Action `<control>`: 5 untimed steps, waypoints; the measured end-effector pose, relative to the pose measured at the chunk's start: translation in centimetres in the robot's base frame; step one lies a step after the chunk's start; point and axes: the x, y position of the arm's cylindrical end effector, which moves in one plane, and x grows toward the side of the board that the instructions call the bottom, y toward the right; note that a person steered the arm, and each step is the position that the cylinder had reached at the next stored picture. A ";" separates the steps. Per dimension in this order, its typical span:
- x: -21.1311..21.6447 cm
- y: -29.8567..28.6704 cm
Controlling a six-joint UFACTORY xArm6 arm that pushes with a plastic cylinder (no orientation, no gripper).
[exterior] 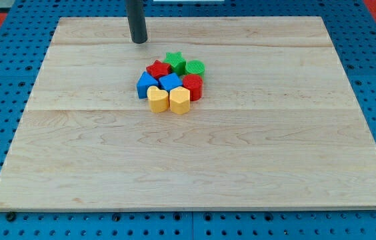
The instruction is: Separate the green blocks from the group of blocks
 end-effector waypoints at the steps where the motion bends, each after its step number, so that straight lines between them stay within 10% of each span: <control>1: 0.8 1.3; 3: 2.8 18.0; 4: 11.7 18.4; 5: 10.7 13.3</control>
